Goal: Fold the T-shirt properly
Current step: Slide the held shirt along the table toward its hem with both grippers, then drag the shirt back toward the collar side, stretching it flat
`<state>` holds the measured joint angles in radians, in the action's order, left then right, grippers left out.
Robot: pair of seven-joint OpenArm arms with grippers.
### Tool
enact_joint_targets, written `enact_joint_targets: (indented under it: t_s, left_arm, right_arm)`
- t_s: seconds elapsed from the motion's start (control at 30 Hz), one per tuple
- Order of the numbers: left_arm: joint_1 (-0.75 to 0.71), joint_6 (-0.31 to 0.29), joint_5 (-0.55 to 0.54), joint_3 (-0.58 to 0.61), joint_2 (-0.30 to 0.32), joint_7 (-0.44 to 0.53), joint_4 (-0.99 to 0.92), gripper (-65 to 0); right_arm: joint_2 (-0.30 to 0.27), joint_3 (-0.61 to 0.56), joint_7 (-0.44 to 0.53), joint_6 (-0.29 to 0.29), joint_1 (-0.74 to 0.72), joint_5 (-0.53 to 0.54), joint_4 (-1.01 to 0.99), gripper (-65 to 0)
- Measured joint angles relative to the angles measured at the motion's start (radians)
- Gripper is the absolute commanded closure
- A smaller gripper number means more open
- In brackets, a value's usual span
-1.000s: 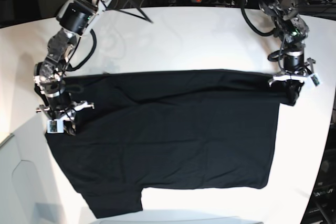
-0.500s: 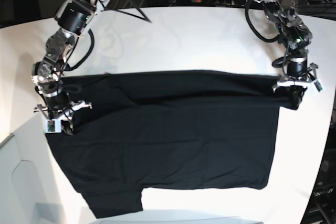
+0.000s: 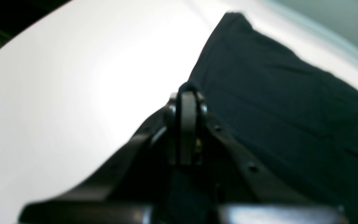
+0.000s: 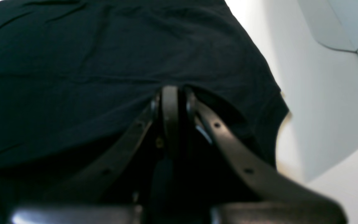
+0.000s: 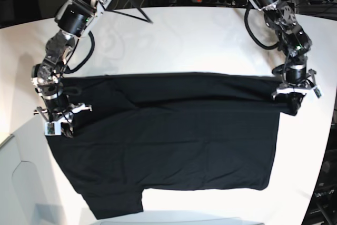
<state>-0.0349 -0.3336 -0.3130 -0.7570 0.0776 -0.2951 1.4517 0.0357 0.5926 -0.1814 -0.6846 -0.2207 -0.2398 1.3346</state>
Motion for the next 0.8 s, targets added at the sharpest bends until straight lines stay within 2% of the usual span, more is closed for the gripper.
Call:
enact_joint_targets:
  t_s: [0.17, 0.27, 0.37, 0.43, 0.53, 0.73, 0.8]
  left_arm:
    - [0.002, 0.007, -0.002, 0.031, 0.004, 0.0, -0.011, -0.1]
    - [0.018, 0.005, -0.003, 0.046, 0.001, -0.001, -0.035, -0.1]
    - [0.031, 0.0, -0.003, 0.045, 0.002, 0.007, -0.048, -0.9]
    - [0.039, 0.01, -0.002, 0.044, 0.009, 0.003, -0.084, -5.9]
    - [0.057, 0.014, -0.001, 0.042, 0.027, -0.003, -0.121, -18.3]
    - [0.053, 0.015, -0.006, 0.034, 0.048, 0.0, -0.128, -39.7]
    - [0.015, 0.018, -0.009, 0.029, 0.048, -0.003, -0.062, -44.1]
  right_arm:
    - [0.0, 0.0, 0.0, 0.0, -0.016, 0.0, -0.004, 0.0]
    - [0.0, -0.002, 0.001, 0.0, -0.02, 0.0, -0.004, -6.5]
    - [0.0, -0.002, 0.001, 0.0, -0.019, 0.0, -0.004, -16.5]
    - [-0.002, -0.002, 0.001, 0.0, -0.018, 0.0, -0.004, -23.8]
    - [0.0, -0.002, -0.001, 0.0, -0.014, -0.001, -0.003, -31.6]
    - [0.006, 0.073, -0.003, 0.0, -0.011, 0.0, 0.05, -33.2]
    - [0.0, 0.096, 0.0, 0.0, -0.007, -0.003, 0.09, -33.2]
